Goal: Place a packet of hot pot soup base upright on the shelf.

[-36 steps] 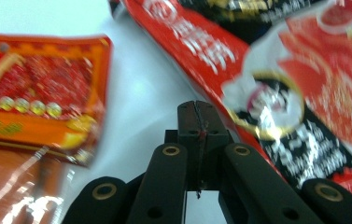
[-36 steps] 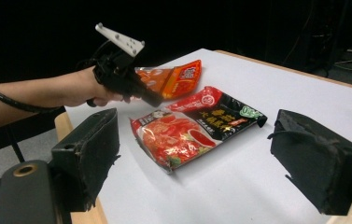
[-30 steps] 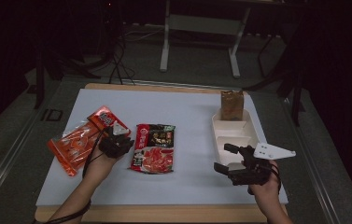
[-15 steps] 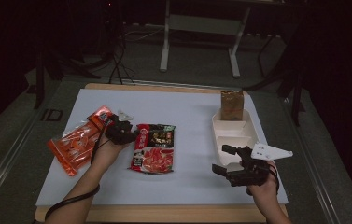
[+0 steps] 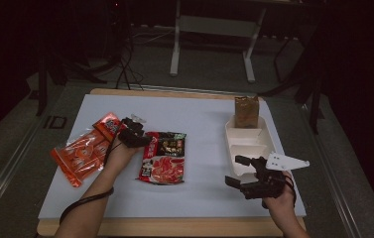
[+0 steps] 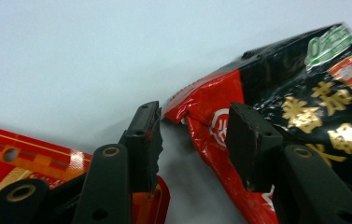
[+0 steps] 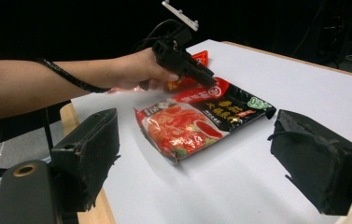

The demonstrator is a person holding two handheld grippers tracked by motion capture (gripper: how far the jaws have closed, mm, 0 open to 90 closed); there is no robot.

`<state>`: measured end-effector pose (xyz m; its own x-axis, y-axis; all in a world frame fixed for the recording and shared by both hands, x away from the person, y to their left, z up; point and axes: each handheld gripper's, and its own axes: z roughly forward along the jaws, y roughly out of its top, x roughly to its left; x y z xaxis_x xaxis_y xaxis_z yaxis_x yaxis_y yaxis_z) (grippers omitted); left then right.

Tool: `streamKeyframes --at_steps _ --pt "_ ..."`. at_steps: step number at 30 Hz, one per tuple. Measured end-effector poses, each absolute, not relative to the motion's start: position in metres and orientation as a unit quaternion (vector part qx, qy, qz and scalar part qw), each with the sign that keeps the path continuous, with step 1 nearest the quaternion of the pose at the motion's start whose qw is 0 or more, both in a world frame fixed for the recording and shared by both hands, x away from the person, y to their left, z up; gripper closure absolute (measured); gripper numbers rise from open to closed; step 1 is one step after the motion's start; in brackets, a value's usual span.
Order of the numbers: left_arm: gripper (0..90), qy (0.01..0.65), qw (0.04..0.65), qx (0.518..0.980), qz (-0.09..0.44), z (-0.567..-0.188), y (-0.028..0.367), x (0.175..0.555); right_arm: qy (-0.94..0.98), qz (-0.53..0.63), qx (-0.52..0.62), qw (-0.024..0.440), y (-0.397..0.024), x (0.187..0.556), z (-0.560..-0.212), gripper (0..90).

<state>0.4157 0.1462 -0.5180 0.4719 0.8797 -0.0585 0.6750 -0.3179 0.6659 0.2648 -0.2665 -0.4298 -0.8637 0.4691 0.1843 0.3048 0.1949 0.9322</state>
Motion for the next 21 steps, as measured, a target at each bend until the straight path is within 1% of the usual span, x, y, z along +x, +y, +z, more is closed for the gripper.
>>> streamKeyframes --at_steps 3,5,7,11,14,15,18,21 --pt "55.8 0.489 0.317 0.798 0.15 -0.522 0.144 0.421 0.77 0.582 0.253 0.07 -0.267 0.265 -0.43 15.2" --pt "56.2 0.484 0.312 0.803 0.153 -0.523 0.142 0.422 0.771 0.58 0.253 0.07 -0.267 0.266 -0.431 15.2" --pt "58.1 0.488 0.311 0.802 0.147 -0.523 0.141 0.423 0.771 0.58 0.253 0.069 -0.267 0.266 -0.431 15.2" --pt "66.7 0.495 0.295 0.807 0.126 -0.521 0.136 0.426 0.772 0.579 0.253 0.067 -0.266 0.266 -0.432 15.2" --pt "69.2 0.502 0.279 0.81 0.119 -0.52 0.133 0.428 0.771 0.581 0.253 0.065 -0.265 0.266 -0.431 15.2" --pt "70.4 0.503 0.274 0.811 0.119 -0.519 0.131 0.429 0.77 0.582 0.252 0.066 -0.265 0.266 -0.431 15.2" --pt "80.0 0.501 0.255 0.818 0.121 -0.515 0.125 0.43 0.77 0.582 0.252 0.064 -0.264 0.266 -0.431 15.2" --pt "84.6 0.51 0.245 0.814 0.13 -0.513 0.12 0.429 0.771 0.582 0.251 0.062 -0.264 0.266 -0.431 15.2"
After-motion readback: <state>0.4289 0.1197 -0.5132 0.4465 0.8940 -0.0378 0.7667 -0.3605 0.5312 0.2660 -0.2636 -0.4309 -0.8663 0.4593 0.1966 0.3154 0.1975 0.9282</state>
